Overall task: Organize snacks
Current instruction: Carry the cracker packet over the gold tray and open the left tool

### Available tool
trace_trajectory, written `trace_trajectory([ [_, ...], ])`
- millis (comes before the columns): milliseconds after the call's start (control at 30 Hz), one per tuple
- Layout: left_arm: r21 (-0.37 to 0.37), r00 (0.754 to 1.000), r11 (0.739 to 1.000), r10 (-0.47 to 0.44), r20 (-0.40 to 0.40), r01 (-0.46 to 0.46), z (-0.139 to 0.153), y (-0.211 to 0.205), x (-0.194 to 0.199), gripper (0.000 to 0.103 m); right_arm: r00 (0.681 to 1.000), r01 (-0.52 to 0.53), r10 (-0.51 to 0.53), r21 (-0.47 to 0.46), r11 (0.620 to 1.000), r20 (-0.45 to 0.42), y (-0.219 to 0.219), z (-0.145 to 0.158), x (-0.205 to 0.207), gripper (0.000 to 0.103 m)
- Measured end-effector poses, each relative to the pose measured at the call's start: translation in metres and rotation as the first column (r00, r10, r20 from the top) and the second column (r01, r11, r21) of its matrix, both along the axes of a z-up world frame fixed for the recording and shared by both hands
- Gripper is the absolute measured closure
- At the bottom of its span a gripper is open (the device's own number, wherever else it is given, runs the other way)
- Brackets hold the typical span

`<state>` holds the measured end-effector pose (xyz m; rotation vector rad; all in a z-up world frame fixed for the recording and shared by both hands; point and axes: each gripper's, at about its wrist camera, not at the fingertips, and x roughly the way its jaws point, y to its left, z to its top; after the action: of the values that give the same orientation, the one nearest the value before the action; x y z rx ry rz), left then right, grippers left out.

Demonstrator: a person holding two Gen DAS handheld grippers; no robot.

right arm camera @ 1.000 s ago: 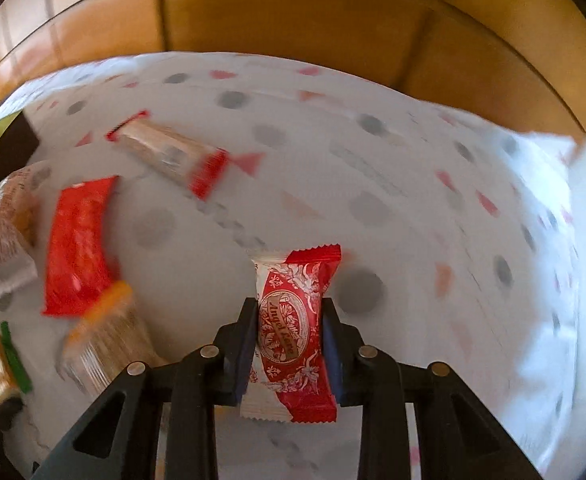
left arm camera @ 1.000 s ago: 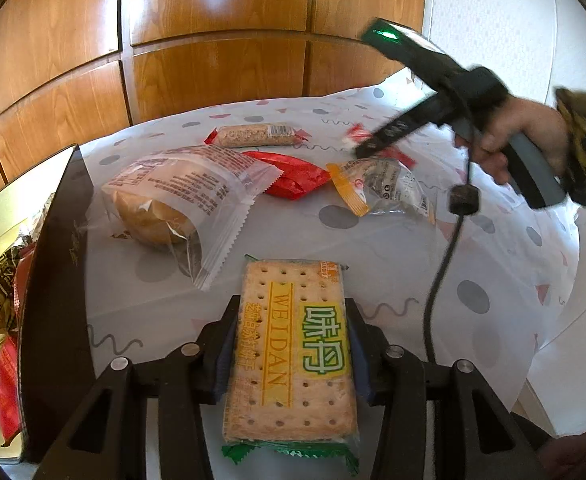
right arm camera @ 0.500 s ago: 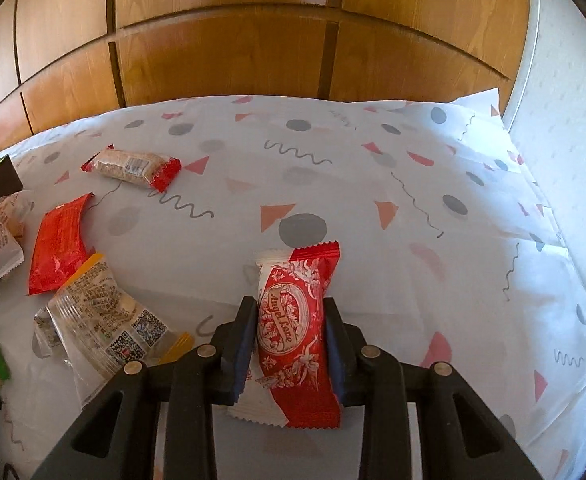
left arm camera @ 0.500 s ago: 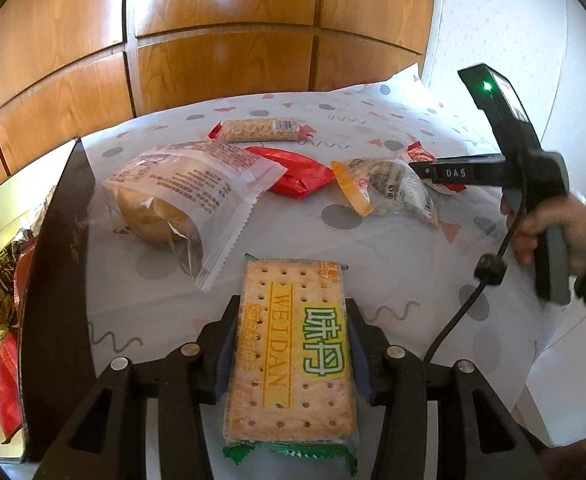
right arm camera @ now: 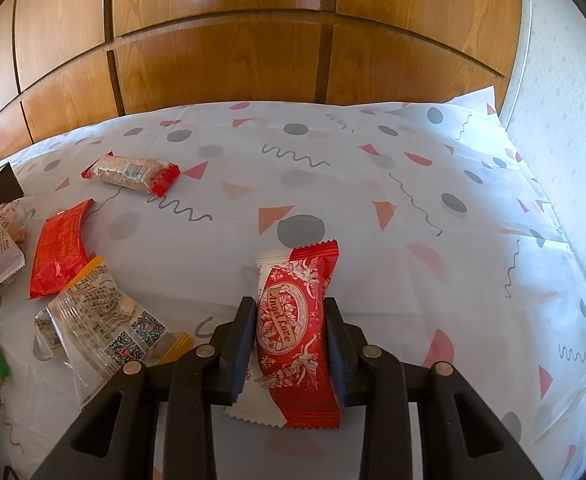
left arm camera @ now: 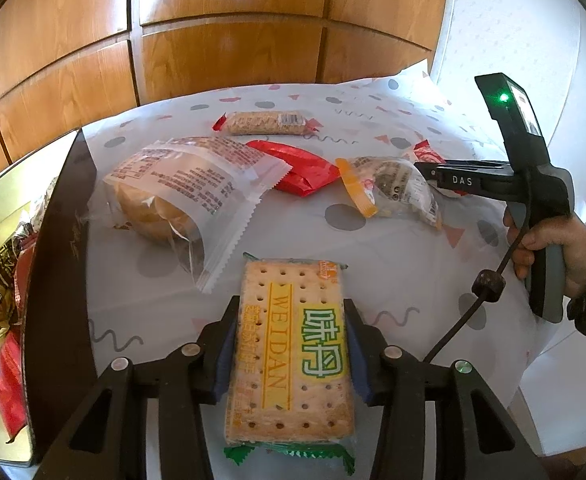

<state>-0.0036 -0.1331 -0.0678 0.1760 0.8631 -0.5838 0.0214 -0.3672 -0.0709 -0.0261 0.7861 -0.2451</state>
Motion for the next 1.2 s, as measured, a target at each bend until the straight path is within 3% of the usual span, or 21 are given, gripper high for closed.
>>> trace_trajectory([
  [167,-0.004,0.999,1.0,0.029,-0.036,-0.029,0.004,0.0,0.004,0.057,1.0,0.001,-0.001,-0.001,1.0,0.003,0.0,0.0,0.0,0.07],
  [400,0.012,0.999,0.999,0.038,0.005,-0.038,0.02,0.001,-0.003,0.056,1.0,0.001,-0.001,0.006,1.0,0.003,-0.001,0.0,0.0,0.07],
  [700,-0.039,0.996,0.996,0.078,0.054,-0.076,0.058,0.017,-0.006,0.056,1.0,0.003,-0.003,0.001,1.0,0.003,0.0,0.001,0.0,0.07],
  [1033,-0.074,0.985,0.985,0.158,0.073,-0.153,0.08,0.046,0.005,0.056,1.0,0.004,-0.004,-0.005,1.0,0.001,0.0,0.001,0.0,0.07],
  [1200,-0.125,0.968,0.964,0.243,0.058,-0.234,0.093,0.081,0.022,0.056,1.0,0.007,-0.007,-0.014,1.0,0.0,0.001,0.001,0.001,0.07],
])
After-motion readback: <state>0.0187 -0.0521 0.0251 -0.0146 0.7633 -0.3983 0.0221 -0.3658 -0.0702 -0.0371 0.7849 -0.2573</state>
